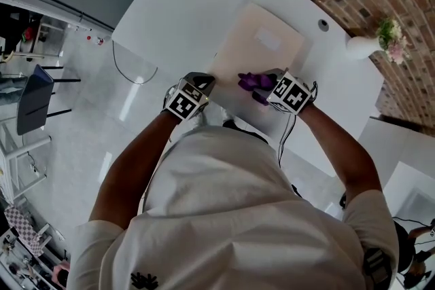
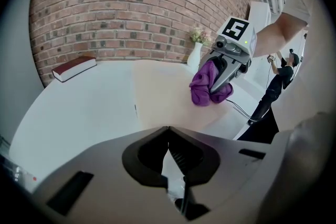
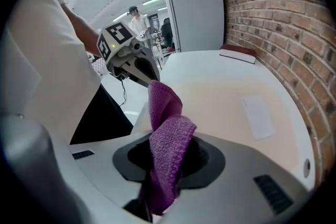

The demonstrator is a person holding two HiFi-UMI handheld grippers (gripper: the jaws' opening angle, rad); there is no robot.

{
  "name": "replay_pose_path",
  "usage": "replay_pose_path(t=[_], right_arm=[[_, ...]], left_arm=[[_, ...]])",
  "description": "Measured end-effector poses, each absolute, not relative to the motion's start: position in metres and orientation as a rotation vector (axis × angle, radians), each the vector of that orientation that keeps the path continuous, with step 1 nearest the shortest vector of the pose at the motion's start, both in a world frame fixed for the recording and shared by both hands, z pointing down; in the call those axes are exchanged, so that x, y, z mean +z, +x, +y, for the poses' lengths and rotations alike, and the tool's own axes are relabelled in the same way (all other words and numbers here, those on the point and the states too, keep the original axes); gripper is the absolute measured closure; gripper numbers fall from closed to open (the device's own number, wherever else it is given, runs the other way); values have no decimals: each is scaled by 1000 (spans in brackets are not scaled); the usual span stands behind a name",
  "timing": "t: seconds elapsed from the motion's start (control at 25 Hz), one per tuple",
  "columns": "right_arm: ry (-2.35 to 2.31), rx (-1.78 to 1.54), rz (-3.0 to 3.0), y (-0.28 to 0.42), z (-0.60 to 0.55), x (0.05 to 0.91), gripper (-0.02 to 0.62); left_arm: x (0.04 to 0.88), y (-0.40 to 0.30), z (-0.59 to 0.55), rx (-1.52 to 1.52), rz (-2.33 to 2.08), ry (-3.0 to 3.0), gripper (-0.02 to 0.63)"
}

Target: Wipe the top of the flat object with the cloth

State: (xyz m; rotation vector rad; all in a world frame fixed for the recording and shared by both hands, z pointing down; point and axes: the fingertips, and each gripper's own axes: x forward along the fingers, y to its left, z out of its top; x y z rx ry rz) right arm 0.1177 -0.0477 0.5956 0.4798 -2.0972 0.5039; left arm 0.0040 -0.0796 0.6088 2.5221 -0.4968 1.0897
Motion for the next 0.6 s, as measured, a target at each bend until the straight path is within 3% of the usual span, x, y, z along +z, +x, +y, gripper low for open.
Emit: replay_pose_path(t=[0.6], right_arm=[[648,456,-2032,188,-131,597,469]], left_arm=[[611,6,-78,1111,-498,2515,581]])
